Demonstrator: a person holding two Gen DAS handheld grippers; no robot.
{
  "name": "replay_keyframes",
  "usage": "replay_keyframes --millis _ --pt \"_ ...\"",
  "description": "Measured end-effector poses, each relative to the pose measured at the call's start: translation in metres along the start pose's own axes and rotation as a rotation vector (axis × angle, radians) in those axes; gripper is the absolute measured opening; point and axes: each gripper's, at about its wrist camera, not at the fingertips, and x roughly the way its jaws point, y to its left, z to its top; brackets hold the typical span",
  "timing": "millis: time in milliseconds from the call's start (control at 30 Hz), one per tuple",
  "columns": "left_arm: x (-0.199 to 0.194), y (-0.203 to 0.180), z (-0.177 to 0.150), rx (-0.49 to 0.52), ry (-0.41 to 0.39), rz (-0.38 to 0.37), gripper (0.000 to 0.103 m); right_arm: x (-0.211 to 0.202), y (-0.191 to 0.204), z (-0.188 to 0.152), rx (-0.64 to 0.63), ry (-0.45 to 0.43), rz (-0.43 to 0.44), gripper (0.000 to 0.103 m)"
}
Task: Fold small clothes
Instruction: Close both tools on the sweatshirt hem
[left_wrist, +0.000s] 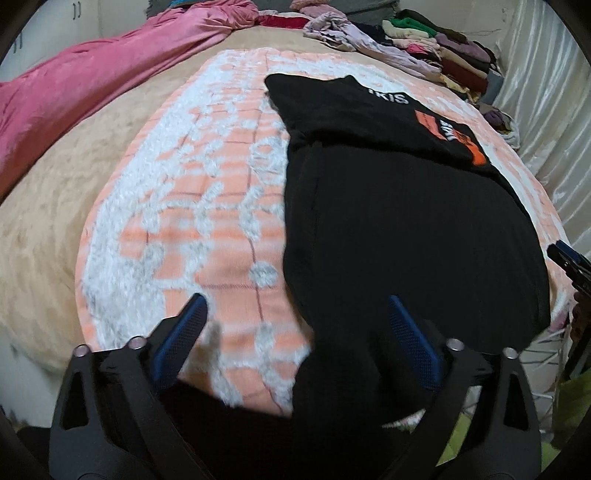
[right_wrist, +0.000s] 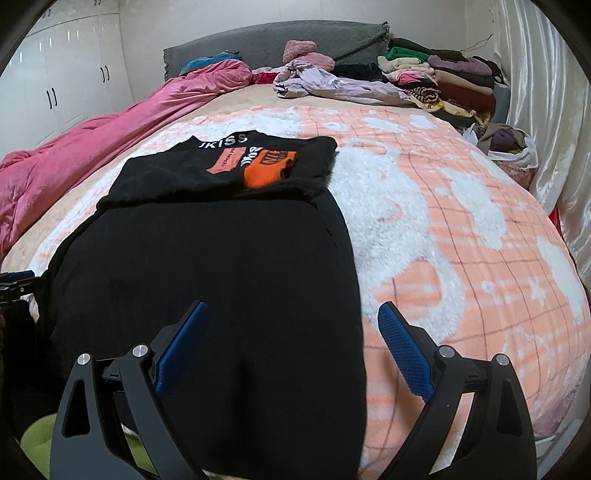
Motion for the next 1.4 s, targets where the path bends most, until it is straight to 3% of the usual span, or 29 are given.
replay_keyframes --millis 267,333,433,533,767,933,1000,1033,1067,1233,1400 --pt "0.004 -0.015 -0.013 0.038 0.037 -0.035 0.063 -0.008 -0.016 -0.020 0.026 0.029 -0.004 0.092" --pt "0.006 -0.017 -0.015 0.041 0.047 -0.042 0.049 -0.011 -0.021 -0.025 0.030 0.033 -0.010 0.092" --pt "0.010 -0.019 -0.018 0.042 0.066 -0.056 0.037 -0.016 -0.030 -0.033 0.050 0.042 0.004 0.092" --pt "0.010 -0.021 -0.020 0.046 0.069 -0.058 0.034 -0.021 -0.038 -0.041 0.067 0.055 0.023 0.091" --pt "0.014 -0.018 -0.021 0.030 0.092 -0.053 0.034 -0.015 -0.042 -0.054 0.073 0.117 0.094 0.057" --pt "0.018 -0.016 -0.021 0.023 0.107 -0.056 0.039 -0.005 -0.041 -0.061 0.071 0.146 0.113 0.047" --pt "0.019 -0.016 -0.021 0.022 0.110 -0.059 0.039 -0.003 -0.042 -0.062 0.068 0.148 0.132 0.026" --pt "0.019 -0.016 -0.022 0.024 0.109 -0.059 0.038 -0.004 -0.042 -0.063 0.070 0.150 0.148 0.023" --pt "0.018 -0.017 -0.022 0.027 0.107 -0.060 0.036 -0.005 -0.042 -0.062 0.071 0.150 0.167 0.012" --pt "0.012 -0.021 -0.023 0.036 0.087 -0.073 0.013 -0.013 -0.042 -0.062 0.057 0.143 0.212 0.011" --pt "0.015 -0.026 -0.026 0.047 0.106 -0.075 0.014 -0.006 -0.046 -0.066 0.073 0.157 0.214 0.016"
